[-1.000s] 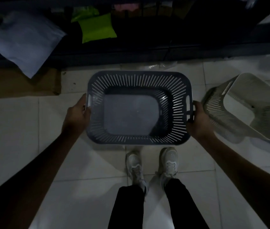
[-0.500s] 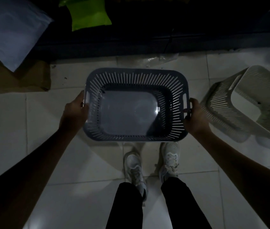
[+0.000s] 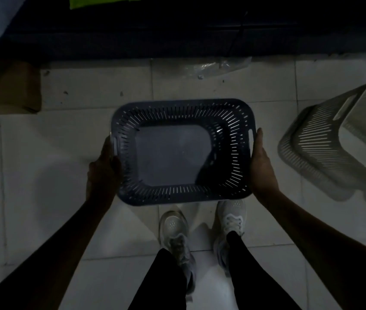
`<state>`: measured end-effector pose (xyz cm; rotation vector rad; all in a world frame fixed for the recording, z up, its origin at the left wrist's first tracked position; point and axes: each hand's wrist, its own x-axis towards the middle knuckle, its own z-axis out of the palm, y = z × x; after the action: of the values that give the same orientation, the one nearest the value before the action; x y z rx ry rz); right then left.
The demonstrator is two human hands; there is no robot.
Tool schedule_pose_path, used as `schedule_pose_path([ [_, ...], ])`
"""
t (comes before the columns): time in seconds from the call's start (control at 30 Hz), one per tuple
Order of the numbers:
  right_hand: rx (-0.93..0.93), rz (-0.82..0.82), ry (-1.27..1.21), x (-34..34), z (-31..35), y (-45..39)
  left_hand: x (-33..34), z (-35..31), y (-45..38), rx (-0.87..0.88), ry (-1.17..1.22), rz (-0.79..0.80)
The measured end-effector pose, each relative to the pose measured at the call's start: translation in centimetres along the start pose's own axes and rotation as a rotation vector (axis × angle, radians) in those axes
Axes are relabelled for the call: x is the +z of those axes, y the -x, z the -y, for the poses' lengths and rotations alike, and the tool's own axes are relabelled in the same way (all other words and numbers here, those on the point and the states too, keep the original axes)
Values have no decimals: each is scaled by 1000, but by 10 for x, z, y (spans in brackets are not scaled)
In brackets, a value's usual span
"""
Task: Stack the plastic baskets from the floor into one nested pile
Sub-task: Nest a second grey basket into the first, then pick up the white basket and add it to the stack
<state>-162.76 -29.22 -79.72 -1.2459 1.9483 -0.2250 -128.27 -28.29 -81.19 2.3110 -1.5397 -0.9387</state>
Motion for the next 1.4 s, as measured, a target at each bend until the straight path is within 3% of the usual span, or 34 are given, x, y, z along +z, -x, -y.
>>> schedule_pose_path([
  [0.4,38,-6,-10,-59,-33,-22,22,-57,-7,-8,55,124],
  [0.6,26,-118,-82,-111,-73,-36,64,-128,-25,119,-13,165],
  [0.9,12,-132,-44,-157,-98,-34,67,-182,-21,47,-151,188],
  [1.03,152,-259,-8,-197,-119,-21,61,-219,-13,291,-296,123],
  [1.17,285,-404,25,-246,-152,20,76,-297,10,345,-209,248],
  [1.4,408,-546,-40,-335,-238,92,136,-425,82,553,-259,366],
])
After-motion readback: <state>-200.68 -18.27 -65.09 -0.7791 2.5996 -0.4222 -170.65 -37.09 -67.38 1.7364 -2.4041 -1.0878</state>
